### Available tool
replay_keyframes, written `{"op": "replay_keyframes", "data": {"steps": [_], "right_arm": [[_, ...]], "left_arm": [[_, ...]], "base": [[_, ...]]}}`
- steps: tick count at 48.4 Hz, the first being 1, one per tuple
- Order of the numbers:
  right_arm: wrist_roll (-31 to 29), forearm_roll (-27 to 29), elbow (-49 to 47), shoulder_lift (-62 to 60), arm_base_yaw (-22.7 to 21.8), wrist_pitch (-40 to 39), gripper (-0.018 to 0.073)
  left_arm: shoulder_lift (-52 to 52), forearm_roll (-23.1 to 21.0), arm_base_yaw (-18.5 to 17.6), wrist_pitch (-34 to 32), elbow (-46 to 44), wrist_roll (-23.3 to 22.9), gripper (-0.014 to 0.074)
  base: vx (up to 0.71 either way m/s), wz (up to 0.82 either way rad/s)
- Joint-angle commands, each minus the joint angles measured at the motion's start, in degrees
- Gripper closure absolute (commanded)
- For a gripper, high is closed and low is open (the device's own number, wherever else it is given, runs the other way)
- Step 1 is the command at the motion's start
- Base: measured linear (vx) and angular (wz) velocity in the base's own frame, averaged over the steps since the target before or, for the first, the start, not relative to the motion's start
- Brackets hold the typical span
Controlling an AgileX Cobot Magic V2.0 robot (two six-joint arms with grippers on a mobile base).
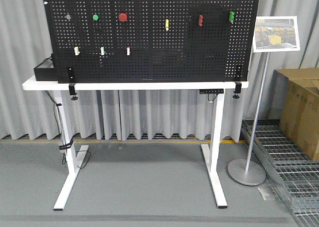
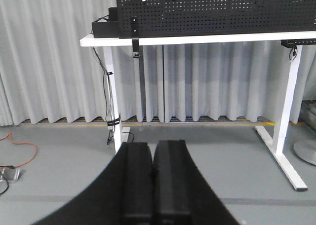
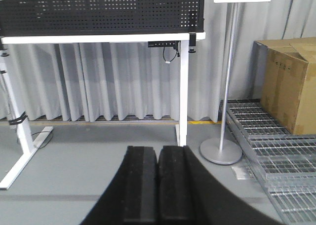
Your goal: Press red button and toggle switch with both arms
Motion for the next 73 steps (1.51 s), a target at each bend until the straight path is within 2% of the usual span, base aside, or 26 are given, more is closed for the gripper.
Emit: {"op": "replay_keyframes", "data": {"steps": [1, 73], "right_arm": [[-0.21, -0.47, 0.23, -0.65, -0.37, -4.75, 0.0559], [-0.21, -0.47, 0.23, -0.65, -0.37, -4.75, 0.0559]], "left_arm": [[-0.84, -0.4, -0.25, -4.58, 1.47, -0.16, 0.0594], [-0.84, -0.4, -0.25, -4.58, 1.47, -0.16, 0.0594]], "base": [[0.45, -0.05], [0.4, 0.0]]}}
